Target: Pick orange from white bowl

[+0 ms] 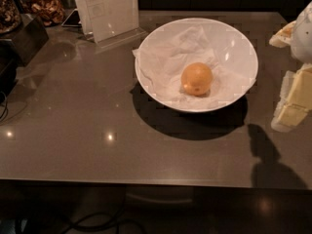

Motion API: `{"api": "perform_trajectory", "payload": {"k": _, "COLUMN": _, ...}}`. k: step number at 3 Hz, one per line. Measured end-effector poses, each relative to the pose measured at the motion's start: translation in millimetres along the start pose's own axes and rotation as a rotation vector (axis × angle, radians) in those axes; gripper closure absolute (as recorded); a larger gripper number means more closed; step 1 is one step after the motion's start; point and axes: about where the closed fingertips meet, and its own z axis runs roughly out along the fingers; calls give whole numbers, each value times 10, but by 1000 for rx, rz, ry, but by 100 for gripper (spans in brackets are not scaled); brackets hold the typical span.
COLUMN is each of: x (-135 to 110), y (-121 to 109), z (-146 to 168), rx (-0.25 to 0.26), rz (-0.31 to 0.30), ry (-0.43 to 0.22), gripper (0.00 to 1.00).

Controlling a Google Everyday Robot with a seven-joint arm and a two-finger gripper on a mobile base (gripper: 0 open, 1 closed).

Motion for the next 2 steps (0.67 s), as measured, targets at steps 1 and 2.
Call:
{"api": "perform_trajectory", "payload": {"k": 1, "x": -40, "y": -42, "z": -15, "rx": 12, "rz": -12, "ry": -12, "gripper": 0}}
{"api": "perform_trajectory", "payload": {"k": 2, "x": -177, "y": -247, "z": 71, "rx": -2, "rz": -44, "ry": -71, "gripper": 0}}
